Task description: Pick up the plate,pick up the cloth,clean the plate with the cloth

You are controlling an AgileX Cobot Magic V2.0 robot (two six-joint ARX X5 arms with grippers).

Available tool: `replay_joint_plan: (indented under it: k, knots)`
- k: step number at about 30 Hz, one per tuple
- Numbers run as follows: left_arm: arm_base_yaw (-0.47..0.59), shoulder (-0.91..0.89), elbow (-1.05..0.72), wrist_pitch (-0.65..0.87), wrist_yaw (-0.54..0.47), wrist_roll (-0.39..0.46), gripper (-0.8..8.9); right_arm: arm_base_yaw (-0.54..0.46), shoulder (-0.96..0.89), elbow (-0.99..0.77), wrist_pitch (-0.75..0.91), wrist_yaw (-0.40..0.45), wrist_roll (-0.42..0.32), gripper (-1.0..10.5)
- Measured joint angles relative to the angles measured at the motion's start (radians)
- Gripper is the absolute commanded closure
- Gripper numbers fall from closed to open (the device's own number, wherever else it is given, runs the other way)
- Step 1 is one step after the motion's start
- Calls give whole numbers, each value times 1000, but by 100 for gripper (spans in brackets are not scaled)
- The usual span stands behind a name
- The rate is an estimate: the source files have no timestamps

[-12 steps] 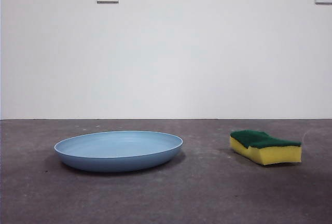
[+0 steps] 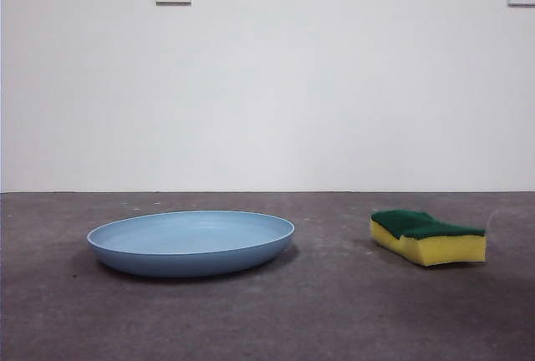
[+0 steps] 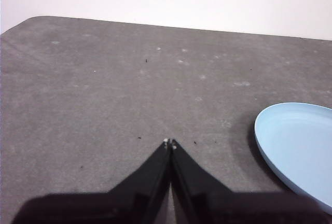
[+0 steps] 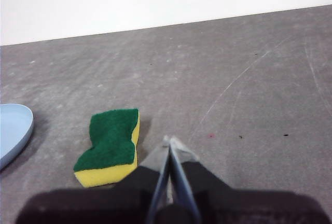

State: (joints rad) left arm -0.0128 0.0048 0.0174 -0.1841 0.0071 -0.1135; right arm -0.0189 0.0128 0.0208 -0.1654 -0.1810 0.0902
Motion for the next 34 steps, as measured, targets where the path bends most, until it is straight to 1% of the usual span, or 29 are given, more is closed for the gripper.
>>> replay_joint_plan:
  k: [3,7,9,11,13,16,19,22,24,28,32,34]
  knots:
    - [0,0,0,0,2,-1,818,0,0,0,2,0,48,951]
    - [0,0,0,2,55,-14,819,0,1,-1,2,1,154,959]
    - [0,0,4,-6,87,-31,819,0,9,0,1,1,198,959]
    - [0,2,25,-51,94,-61,819,0,32,18,-13,1,237,959]
    - [0,12,54,-80,102,-95,820,0,66,53,-18,0,257,959]
    - [0,47,107,-92,142,-143,819,0,142,137,-15,-1,280,959]
    - [0,103,153,-93,176,-181,820,0,242,228,-29,-2,289,958]
    - [0,158,195,-93,184,-206,820,0,347,324,-79,-3,291,958]
    - [0,195,231,-93,188,-214,819,0,421,392,-119,-22,287,958]
    - [0,277,309,-92,234,-214,819,0,562,515,-180,-112,244,958]
    - [0,398,391,-107,315,-210,819,0,700,635,-267,-217,201,957]
    - [0,458,427,-108,351,-203,819,0,760,684,-314,-257,175,945]
